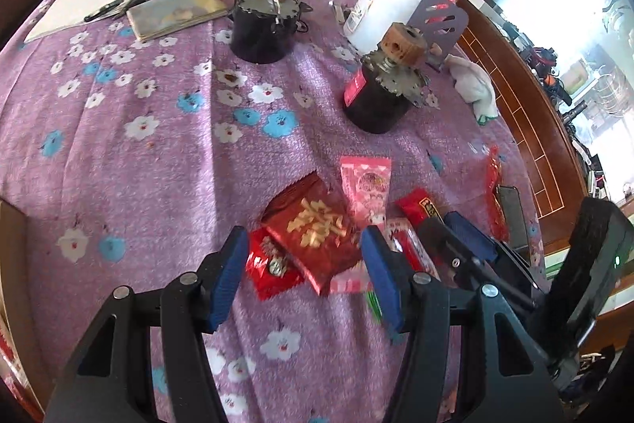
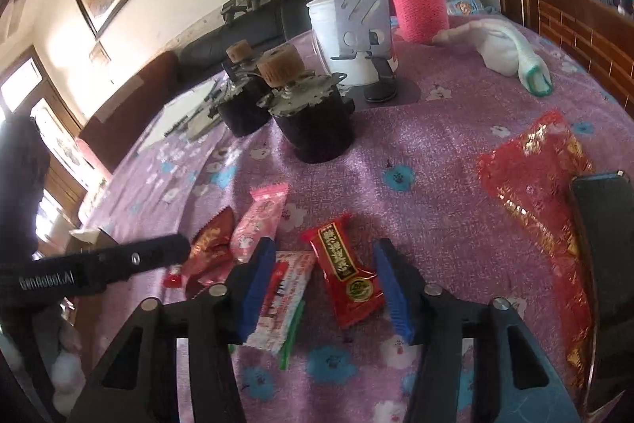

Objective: Organize snacks

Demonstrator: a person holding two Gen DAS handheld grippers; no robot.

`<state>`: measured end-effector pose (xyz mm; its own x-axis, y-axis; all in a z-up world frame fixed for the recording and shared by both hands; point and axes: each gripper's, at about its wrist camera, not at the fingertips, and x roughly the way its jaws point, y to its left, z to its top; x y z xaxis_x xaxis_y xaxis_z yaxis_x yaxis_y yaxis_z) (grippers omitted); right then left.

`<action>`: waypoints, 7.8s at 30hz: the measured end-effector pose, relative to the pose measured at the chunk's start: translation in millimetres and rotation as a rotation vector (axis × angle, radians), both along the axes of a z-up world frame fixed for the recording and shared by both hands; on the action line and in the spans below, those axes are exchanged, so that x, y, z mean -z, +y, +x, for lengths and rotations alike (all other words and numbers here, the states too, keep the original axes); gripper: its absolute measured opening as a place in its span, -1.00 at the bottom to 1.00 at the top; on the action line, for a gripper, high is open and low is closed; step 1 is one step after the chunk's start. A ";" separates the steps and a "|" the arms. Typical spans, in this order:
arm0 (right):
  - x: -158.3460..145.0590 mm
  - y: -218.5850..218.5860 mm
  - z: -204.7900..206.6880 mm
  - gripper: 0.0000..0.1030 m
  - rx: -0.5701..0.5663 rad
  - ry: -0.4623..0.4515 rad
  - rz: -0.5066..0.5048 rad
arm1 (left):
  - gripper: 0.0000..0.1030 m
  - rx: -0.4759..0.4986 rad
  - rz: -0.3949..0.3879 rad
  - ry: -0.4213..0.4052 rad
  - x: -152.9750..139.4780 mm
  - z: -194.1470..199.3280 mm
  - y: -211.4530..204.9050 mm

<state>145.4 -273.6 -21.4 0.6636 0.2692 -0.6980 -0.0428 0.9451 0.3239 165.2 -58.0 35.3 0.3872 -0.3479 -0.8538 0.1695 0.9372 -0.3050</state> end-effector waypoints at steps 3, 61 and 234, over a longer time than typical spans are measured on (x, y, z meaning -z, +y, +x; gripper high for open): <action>0.7 0.2 0.2 0.01 -0.002 -0.009 -0.032 | 0.11 0.011 0.042 -0.016 2.4 5.1 -9.2; -4.5 -19.4 -6.3 -0.60 -0.042 -0.006 0.119 | -1.00 0.096 0.122 -0.114 -21.6 -15.9 -33.7; -36.1 20.6 -5.7 0.23 -0.059 0.037 0.007 | 0.34 -0.062 0.087 -0.197 -72.5 -138.8 78.2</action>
<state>139.7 -253.0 14.7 0.6201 0.3118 -0.7199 -0.0857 0.9391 0.3329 26.3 20.2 107.8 0.5675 -0.2470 -0.7855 0.1594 0.9689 -0.1895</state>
